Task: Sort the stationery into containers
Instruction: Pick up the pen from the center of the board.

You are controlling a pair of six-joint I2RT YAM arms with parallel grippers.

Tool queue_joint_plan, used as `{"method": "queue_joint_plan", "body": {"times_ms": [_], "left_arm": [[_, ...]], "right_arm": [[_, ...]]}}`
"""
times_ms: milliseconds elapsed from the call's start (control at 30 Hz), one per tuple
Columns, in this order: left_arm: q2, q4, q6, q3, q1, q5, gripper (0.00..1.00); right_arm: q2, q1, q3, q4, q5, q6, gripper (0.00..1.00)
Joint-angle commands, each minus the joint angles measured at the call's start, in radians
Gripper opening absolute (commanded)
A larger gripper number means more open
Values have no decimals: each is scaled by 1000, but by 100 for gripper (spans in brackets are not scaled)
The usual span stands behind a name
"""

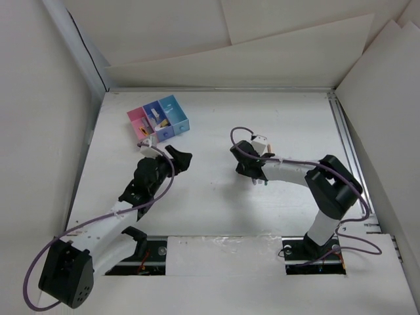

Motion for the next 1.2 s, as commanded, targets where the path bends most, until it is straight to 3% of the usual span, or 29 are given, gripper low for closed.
{"method": "queue_joint_plan", "body": {"times_ms": [0, 267, 700, 1167], "left_arm": [[48, 34, 24, 63, -2, 67, 72], [125, 45, 15, 109, 7, 155, 69], [272, 52, 30, 178, -4, 277, 49], [387, 46, 28, 231, -4, 316, 37]], "right_arm": [[-56, 17, -23, 33, -5, -42, 6], [-227, 76, -53, 162, -186, -243, 2], [-187, 162, 15, 267, -464, -364, 0], [-178, 193, 47, 276, -487, -392, 0]]}}
